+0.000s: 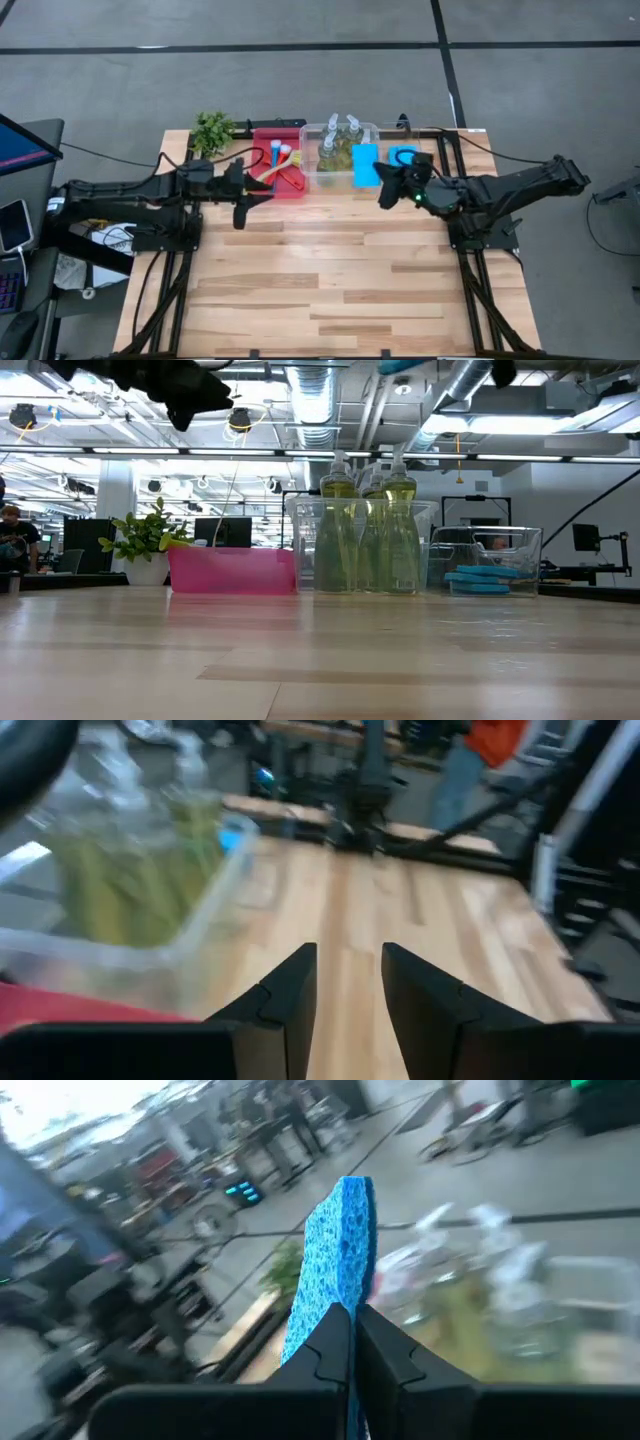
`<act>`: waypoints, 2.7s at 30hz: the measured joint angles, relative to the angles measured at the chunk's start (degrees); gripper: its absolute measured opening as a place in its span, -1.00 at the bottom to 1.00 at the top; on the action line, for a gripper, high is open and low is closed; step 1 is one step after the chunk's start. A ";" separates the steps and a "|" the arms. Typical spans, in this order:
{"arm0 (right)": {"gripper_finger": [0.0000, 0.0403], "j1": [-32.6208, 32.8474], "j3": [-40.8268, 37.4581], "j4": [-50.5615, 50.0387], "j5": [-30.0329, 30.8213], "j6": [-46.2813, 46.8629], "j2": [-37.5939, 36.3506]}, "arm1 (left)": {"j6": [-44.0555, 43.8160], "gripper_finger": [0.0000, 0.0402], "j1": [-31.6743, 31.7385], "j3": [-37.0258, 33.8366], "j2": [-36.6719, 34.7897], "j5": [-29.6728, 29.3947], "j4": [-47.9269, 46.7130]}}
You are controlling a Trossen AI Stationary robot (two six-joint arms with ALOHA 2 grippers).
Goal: Pick & Place Kitchen Sink Supplies
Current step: Put the blue dishwashing sponge into the transparent bin
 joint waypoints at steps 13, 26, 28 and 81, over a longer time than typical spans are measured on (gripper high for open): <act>-1.00 -13.89 0.00 -27.37 1.05 9.72 -10.44 | -7.57 -0.42 5.16 -7.15 -5.38 5.81 6.62; -1.00 -35.94 -0.07 -42.42 -20.22 13.00 -7.14 | -6.58 -0.42 8.62 -10.18 -8.73 -4.54 15.78; -1.00 -38.67 -0.07 -40.12 -22.56 10.04 -5.18 | -6.46 -0.42 9.69 -11.04 -8.58 -5.12 17.18; -0.95 -69.82 -0.07 -30.23 -54.44 -13.03 21.81 | -2.40 -0.42 11.44 -12.71 -8.57 -5.53 17.65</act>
